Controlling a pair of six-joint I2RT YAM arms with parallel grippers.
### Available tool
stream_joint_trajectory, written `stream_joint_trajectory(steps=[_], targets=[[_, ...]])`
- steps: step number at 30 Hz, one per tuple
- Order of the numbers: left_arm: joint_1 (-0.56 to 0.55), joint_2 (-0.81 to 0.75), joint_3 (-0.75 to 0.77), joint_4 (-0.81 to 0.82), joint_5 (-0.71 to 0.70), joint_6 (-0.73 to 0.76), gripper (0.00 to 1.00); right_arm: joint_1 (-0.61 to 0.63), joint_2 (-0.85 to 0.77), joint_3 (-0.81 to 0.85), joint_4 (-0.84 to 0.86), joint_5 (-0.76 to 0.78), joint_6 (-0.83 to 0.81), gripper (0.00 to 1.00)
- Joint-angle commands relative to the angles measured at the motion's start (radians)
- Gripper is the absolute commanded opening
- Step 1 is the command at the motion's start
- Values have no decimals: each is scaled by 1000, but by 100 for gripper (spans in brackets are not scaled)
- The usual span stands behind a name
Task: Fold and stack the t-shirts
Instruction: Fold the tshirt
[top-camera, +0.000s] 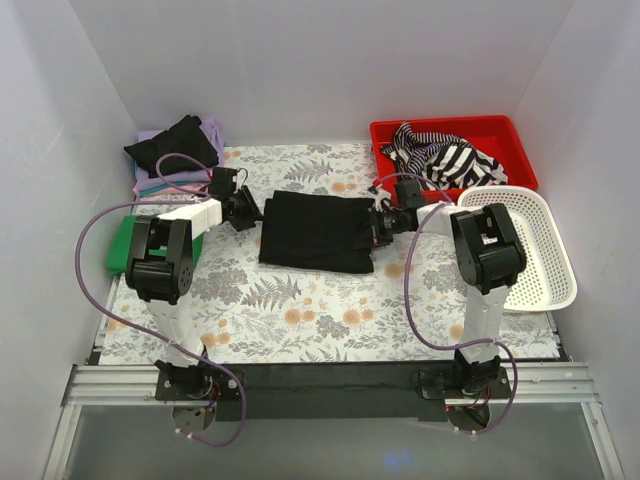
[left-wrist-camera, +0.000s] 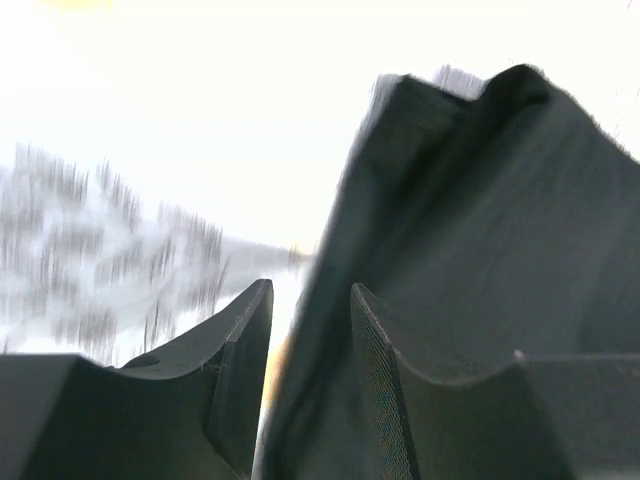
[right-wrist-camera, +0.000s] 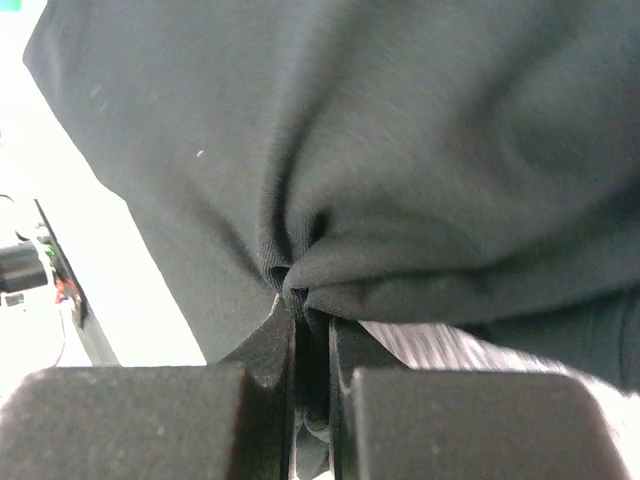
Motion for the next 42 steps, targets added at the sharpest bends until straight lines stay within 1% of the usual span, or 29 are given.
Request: stream_joint_trajectory(steps=[1,3,4,5,6,7,8,9,10,12,13,16,18,25,32,33,37,42], targets=[[-14,-172,-76,-34,34,-44,36,-23,-24,-48,-287,158,-167,1],[-28,-216,-131,-28,54,-48,36,-25,-14,-30,-311,138,-172,1],[-43,-254,-146,-28,51,-51,36,-22,-19,-30,-318,159,-170,31],[-54,-279,-166,-22,51,-57,36,-21,-28,-32,-313,165,-174,39],[-63,-300,-195,-11,46,-54,36,-21,-42,-33,-312,181,-169,45],[-77,-337,-208,6,45,-51,36,-20,-88,-36,-312,202,-172,63],[-83,-351,-217,14,72,-48,36,-20,-118,-38,-309,205,-175,71],[-88,-363,-224,21,86,-47,36,-20,-148,-39,-304,217,-164,74],[-99,-379,-223,38,98,-45,36,-20,-201,-30,-302,263,-154,77],[-114,-383,-206,55,130,-45,36,-20,-250,-15,-305,312,-140,77],[-132,-382,-200,75,141,-39,36,-20,-295,-4,-304,332,-132,79],[-157,-344,-148,83,150,-22,36,-20,-321,27,-327,383,-121,80],[-162,-295,-125,87,163,-19,36,-20,-327,17,-333,396,-114,80],[-169,-160,-44,101,172,-18,36,-12,-340,-48,-293,345,-78,79],[-171,-101,-45,120,149,-16,35,-11,-320,-108,-192,278,-51,77],[-171,-97,-48,121,146,-18,35,-11,-317,-110,-187,250,-45,76],[-171,-80,-65,127,106,-16,35,-5,-323,-122,-154,227,-32,73],[-171,-14,-57,112,75,-18,35,-5,-297,-125,-121,205,-12,71]])
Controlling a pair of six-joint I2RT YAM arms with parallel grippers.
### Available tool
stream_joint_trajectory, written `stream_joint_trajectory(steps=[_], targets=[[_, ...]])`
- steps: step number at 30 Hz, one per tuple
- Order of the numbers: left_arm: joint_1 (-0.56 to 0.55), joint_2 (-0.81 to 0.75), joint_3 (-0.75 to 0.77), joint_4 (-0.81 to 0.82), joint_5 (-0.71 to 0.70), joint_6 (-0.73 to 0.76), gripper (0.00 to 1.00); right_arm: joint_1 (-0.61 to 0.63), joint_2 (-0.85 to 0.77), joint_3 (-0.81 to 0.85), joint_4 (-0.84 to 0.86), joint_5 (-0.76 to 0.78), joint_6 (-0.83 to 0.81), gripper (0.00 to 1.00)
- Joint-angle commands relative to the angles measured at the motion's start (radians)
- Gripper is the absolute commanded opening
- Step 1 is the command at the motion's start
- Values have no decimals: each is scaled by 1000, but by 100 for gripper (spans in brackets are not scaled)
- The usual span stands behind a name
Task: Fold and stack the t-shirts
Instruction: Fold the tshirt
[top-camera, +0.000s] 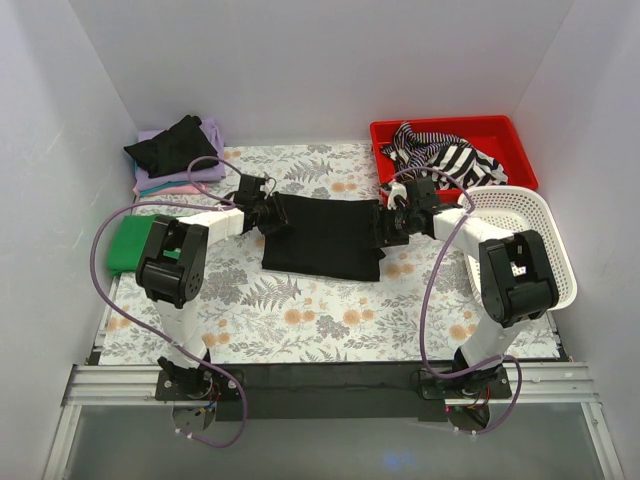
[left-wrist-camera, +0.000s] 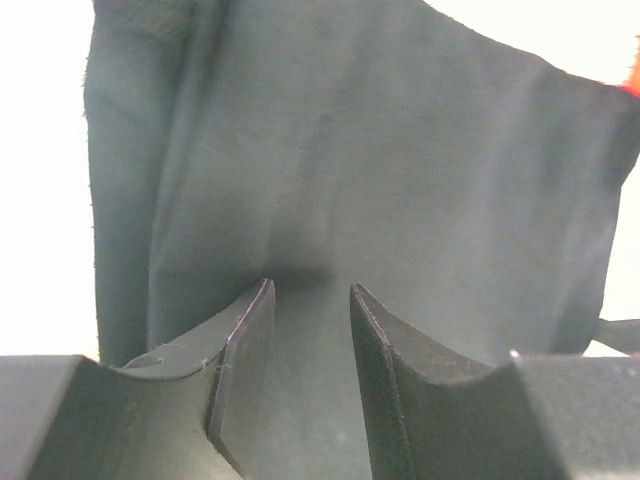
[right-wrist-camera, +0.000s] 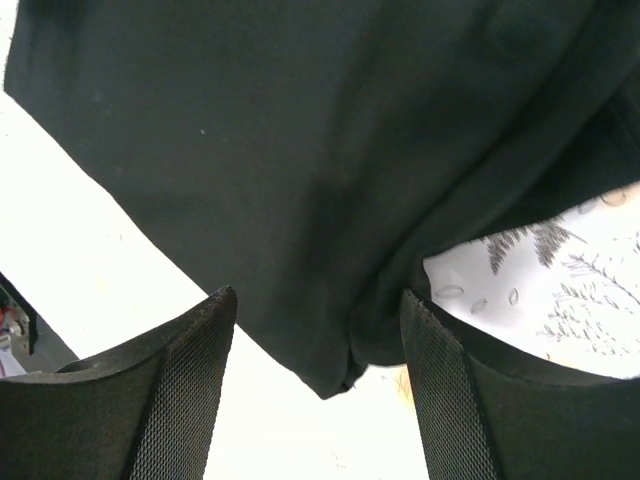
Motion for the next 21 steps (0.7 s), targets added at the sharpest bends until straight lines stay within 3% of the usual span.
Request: stream_joint_trajectory(steps=[1,9,12,13,15,21], targets=[[-3,32,14,-7,-46,11,35,5,36,-12,59,-49,22,71],[-3,63,4,-18,-81,19,35,5,137,5,85,-81,30,67],[-2,68,-2,-22,-106,22,35,5,151,2,110,-96,37,39],[-2,69,-6,-22,-115,22,35,5,152,-1,116,-99,39,20],[3,71,-20,-22,-141,16,35,6,140,-2,119,-92,43,4],[50,71,-71,-13,-155,-20,35,-41,91,-48,137,-76,46,1]])
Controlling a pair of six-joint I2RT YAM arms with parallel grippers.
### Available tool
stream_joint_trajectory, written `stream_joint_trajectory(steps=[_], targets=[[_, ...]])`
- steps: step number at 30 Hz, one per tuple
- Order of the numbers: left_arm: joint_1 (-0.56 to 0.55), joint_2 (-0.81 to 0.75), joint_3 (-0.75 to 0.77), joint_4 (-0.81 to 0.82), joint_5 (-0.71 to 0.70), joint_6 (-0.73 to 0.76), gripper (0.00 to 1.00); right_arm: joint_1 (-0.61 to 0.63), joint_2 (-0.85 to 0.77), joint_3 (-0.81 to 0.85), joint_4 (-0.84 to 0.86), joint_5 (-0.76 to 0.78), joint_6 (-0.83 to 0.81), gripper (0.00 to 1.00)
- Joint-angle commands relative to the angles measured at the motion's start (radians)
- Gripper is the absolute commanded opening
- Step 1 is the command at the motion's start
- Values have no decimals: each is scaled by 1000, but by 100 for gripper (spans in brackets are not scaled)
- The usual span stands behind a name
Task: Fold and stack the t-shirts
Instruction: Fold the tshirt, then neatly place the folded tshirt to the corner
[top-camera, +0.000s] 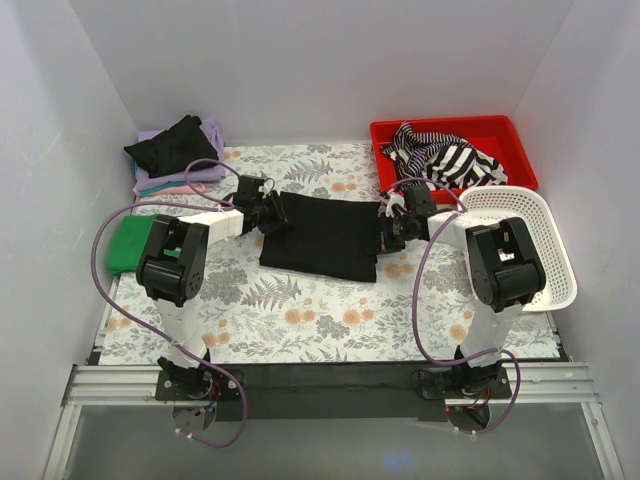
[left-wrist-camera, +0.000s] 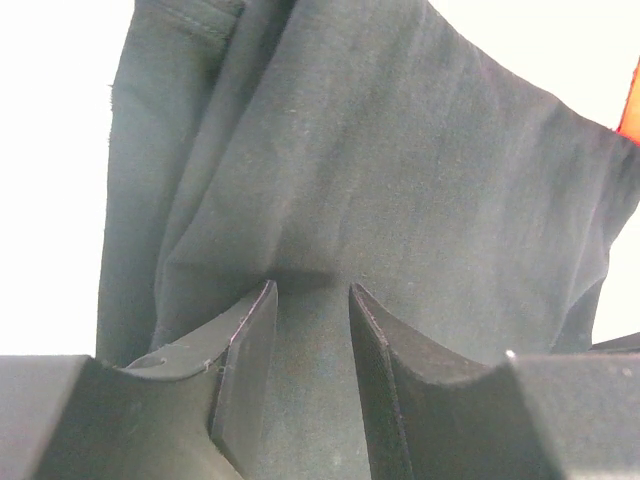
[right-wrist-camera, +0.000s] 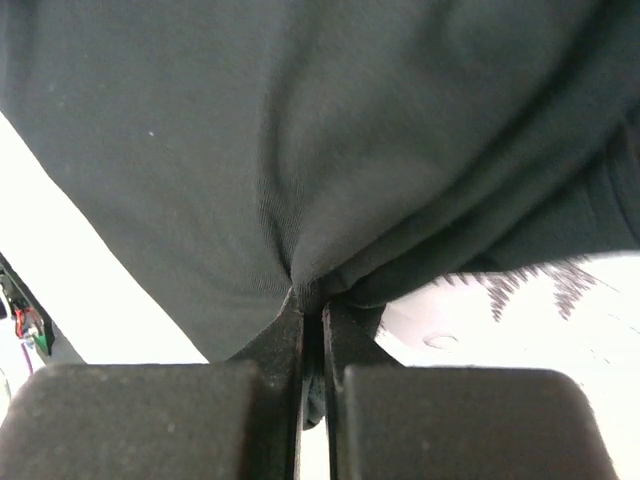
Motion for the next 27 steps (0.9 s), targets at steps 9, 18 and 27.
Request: stream_joint_trajectory(steps=[9,18,27], targets=[[40,-33,-33,-109,-183,24,36,-50,-153,-34,17,54,-29,55],[39,-167,15,-160,-117,39,49,-50,-209,-20,-22,70,-70,64],[53,-316,-81,-282,-328,27,81,-47,-155,-8,-20,22,-69,64]])
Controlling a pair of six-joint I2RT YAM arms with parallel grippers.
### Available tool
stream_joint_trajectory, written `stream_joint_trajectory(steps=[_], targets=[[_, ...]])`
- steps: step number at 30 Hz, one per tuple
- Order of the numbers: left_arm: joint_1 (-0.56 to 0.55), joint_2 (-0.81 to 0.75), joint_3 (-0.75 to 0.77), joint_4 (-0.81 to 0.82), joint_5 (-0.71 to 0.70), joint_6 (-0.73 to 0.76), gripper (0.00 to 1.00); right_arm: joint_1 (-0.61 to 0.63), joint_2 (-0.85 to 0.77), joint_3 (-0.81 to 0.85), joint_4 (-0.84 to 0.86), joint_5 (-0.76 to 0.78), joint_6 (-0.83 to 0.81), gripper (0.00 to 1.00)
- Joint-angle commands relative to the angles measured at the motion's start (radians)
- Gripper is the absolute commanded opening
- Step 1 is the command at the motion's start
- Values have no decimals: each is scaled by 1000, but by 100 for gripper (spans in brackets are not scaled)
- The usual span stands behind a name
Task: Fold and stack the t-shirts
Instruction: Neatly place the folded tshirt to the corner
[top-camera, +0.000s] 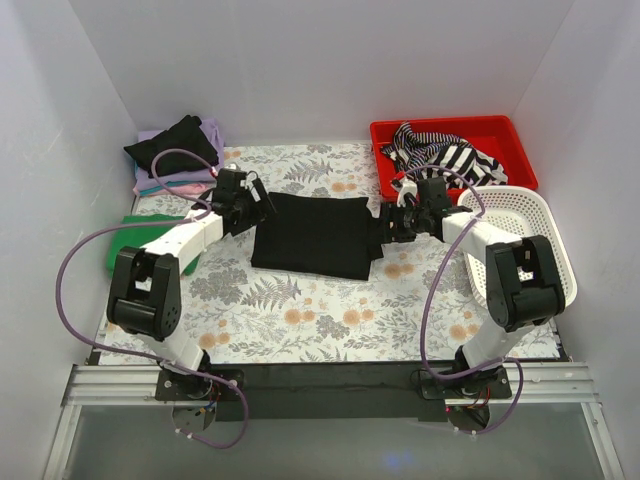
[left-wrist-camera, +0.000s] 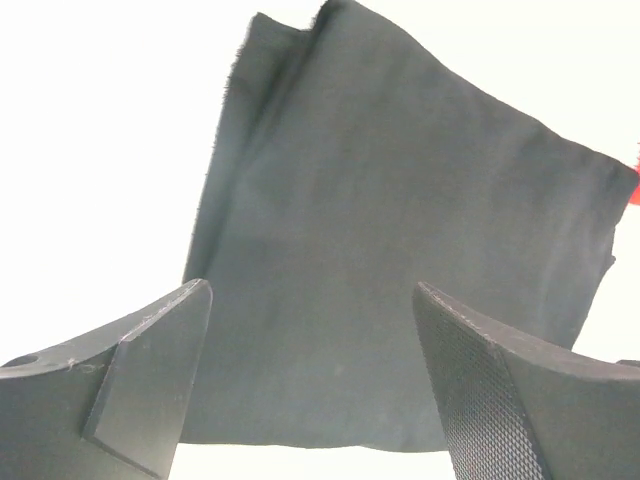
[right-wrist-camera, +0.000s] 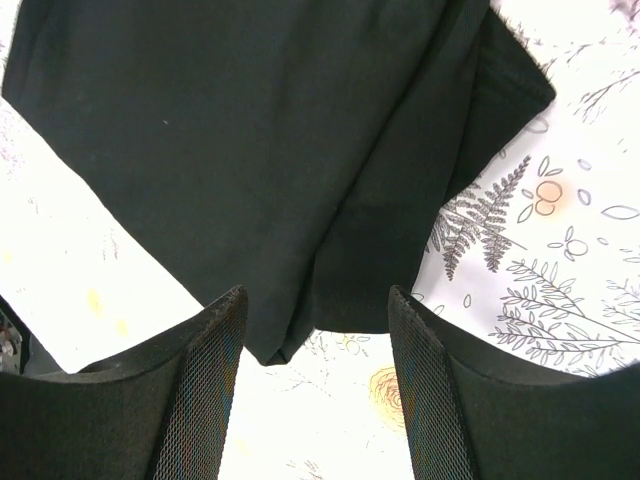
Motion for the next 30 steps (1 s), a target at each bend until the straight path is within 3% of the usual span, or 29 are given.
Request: stream_joint_trajectory(steps=[1,13,21,28,30], targets=[[20,-36,-62,-69,-128,16,81,1,25,19,-1,-30,-14,64],[38,165,-36,72,48,59,83,1,16,2,-1,-54,-40,64],[38,259,-45,121,392,61,84,1,24,-4,-3,-39,-49,64],[17,314,-113,201,587,59,85,2,48,9,-3,-44,-49,64],[-5,349,-104,222,613,45,72,2,51,2,-1,-45,-49,63]])
